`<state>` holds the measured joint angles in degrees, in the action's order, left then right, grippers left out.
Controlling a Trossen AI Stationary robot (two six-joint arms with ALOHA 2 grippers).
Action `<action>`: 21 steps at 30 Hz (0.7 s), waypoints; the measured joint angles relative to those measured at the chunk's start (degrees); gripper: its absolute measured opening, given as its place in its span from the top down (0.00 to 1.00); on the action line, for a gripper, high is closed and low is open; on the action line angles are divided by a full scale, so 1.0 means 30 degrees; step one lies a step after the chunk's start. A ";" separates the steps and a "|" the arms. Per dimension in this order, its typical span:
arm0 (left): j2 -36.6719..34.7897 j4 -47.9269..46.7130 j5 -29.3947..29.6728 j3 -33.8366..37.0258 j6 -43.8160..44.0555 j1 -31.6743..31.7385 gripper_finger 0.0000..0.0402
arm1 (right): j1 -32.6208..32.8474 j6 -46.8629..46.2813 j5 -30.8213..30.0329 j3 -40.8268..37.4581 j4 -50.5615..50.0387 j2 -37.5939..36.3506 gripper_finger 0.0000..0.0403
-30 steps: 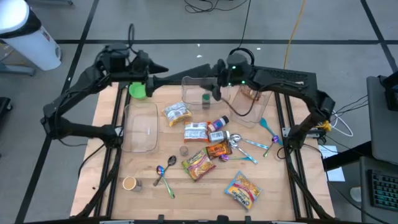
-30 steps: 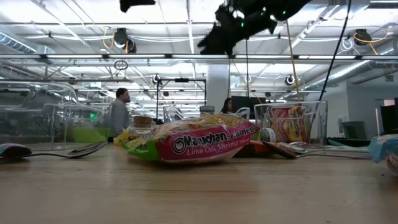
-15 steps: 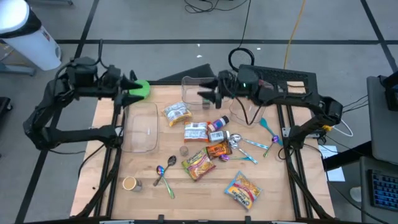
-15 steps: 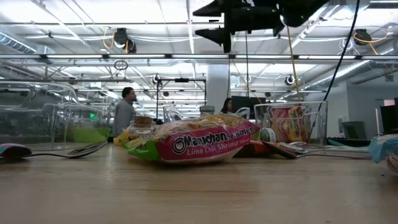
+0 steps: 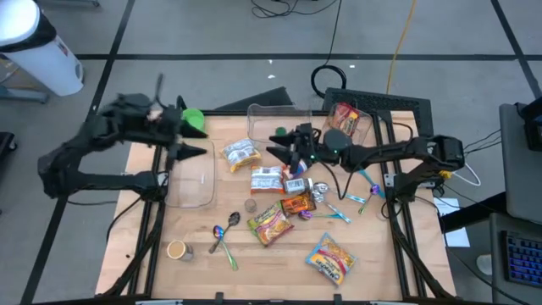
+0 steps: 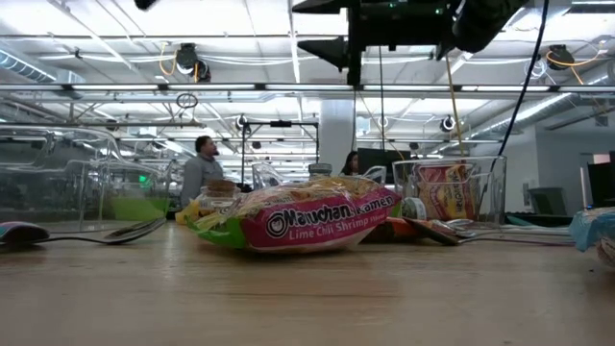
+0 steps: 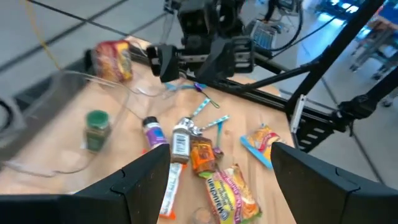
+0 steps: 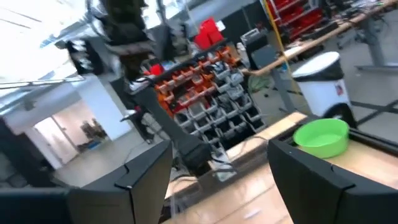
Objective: Pick & Place Food Item
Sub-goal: Put the black spoon into the left transparent bin
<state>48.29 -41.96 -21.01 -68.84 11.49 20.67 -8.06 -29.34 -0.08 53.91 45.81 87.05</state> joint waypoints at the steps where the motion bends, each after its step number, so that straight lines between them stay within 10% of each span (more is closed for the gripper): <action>1: 0.0032 0.1001 -0.0048 0.0842 0.0433 -0.0218 0.30 | 0.0173 0.0000 -0.0007 0.0000 -0.0037 0.0017 0.37; 10: 0.0244 1.0986 -0.0869 0.7502 0.5090 -0.2562 0.30 | 0.1688 0.0363 -0.0057 0.0015 -0.0863 -0.0474 0.39; 21: 0.0910 0.9653 0.4503 0.8374 0.5493 -0.6702 0.30 | 0.3951 0.5290 -0.1054 0.2882 -0.8192 -0.0554 0.45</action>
<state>51.02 -13.00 -7.50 -43.71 27.97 0.57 3.79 -13.47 -3.24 62.55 21.24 85.38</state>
